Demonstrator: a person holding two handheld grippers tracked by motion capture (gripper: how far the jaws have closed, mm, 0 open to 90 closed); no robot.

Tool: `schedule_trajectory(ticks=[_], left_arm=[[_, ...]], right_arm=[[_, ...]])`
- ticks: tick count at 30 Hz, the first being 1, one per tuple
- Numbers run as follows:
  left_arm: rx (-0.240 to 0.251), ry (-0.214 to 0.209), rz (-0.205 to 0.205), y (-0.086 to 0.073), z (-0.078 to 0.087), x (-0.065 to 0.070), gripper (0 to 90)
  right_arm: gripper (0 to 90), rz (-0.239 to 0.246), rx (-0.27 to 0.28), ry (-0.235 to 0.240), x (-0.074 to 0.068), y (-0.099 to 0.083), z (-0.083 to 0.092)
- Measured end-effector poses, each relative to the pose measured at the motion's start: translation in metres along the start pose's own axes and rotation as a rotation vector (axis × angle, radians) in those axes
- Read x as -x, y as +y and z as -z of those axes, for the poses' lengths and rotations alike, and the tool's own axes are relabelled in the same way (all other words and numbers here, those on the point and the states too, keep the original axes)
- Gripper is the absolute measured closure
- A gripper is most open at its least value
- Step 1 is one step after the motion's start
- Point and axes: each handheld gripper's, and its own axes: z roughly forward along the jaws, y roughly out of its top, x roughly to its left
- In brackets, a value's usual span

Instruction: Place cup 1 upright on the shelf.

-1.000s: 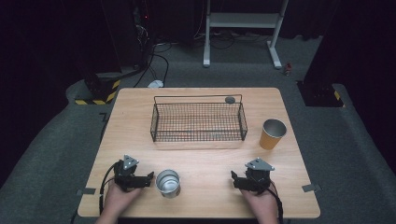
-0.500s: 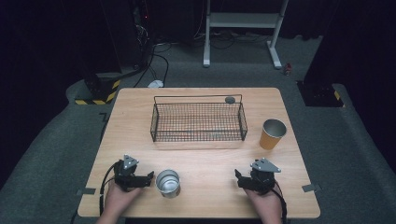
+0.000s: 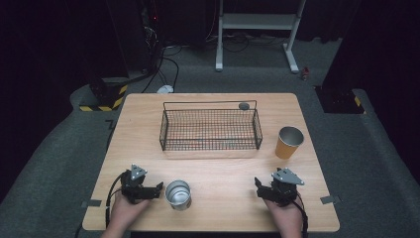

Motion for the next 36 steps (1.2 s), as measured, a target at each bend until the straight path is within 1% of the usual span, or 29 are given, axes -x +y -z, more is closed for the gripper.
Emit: schedule_trajectory(ticks=[1, 3, 5, 6, 9, 14, 16, 18, 19, 20, 22, 23, 24, 26, 28, 31, 35, 36], left_arm=[[0.0, 0.0, 0.0, 0.0, 0.0, 0.0, 0.2], [0.0, 0.0, 0.0, 0.0, 0.0, 0.0, 0.2], [0.0, 0.0, 0.0, 0.0, 0.0, 0.0, 0.2], [0.0, 0.0, 0.0, 0.0, 0.0, 0.0, 0.2], [0.0, -0.003, 0.004, -0.001, 0.001, 0.001, 0.3], [0.002, -0.002, 0.006, -0.002, 0.001, 0.001, 0.3], [0.002, -0.003, 0.005, -0.002, 0.001, 0.001, 0.3], [0.003, -0.006, 0.0, -0.002, 0.001, 0.0, 0.2], [0.003, -0.008, -0.002, -0.001, 0.001, 0.0, 0.2], [0.003, -0.008, -0.001, -0.001, 0.001, 0.0, 0.2], [0.003, -0.01, -0.002, -0.001, 0.001, 0.0, 0.2], [0.003, -0.01, -0.003, -0.001, 0.001, 0.0, 0.2], [0.003, -0.01, -0.003, -0.001, 0.001, 0.0, 0.2], [0.003, -0.01, -0.003, -0.001, 0.001, 0.0, 0.2], [0.003, -0.01, -0.003, -0.001, 0.001, 0.0, 0.1], [0.003, -0.01, -0.003, -0.001, 0.001, 0.0, 0.2], [0.0, -0.01, -0.003, -0.001, 0.001, 0.0, 0.1], [0.0, -0.01, -0.003, -0.001, 0.001, 0.0, 0.1]], right_arm=[[10.5, -0.007, 0.0, -0.004, 0.0, 0.0, 0.001], [10.5, -0.003, 0.009, -0.019, 0.003, 0.001, 0.003], [10.4, -0.005, 0.016, -0.026, 0.004, 0.001, 0.005], [10.4, -0.016, 0.016, -0.027, 0.005, 0.001, 0.007], [10.5, -0.014, 0.03, -0.032, 0.007, 0.002, 0.009], [10.4, -0.028, 0.039, -0.038, 0.011, 0.004, 0.008], [10.4, -0.025, 0.042, -0.039, 0.013, 0.006, 0.007], [10.4, -0.025, 0.04, -0.046, 0.015, 0.007, 0.007], [10.5, -0.031, 0.035, -0.058, 0.016, 0.007, 0.007], [10.5, -0.023, 0.037, -0.061, 0.018, 0.007, 0.007], [10.9, -0.028, 0.029, -0.07, 0.021, 0.008, 0.008], [10.9, -0.042, 0.02, -0.074, 0.024, 0.008, 0.008], [10.9, -0.045, 0.016, -0.076, 0.026, 0.009, 0.009], [10.5, -0.057, 0.023, -0.084, 0.031, 0.01, 0.01], [10.4, -0.056, 0.031, -0.083, 0.035, 0.012, 0.011], [10.4, -0.077, 0.041, -0.091, 0.041, 0.013, 0.012], [10.4, -0.077, 0.044, -0.106, 0.047, 0.015, 0.012], [10.4, -0.084, 0.044, -0.109, 0.048, 0.015, 0.013]])
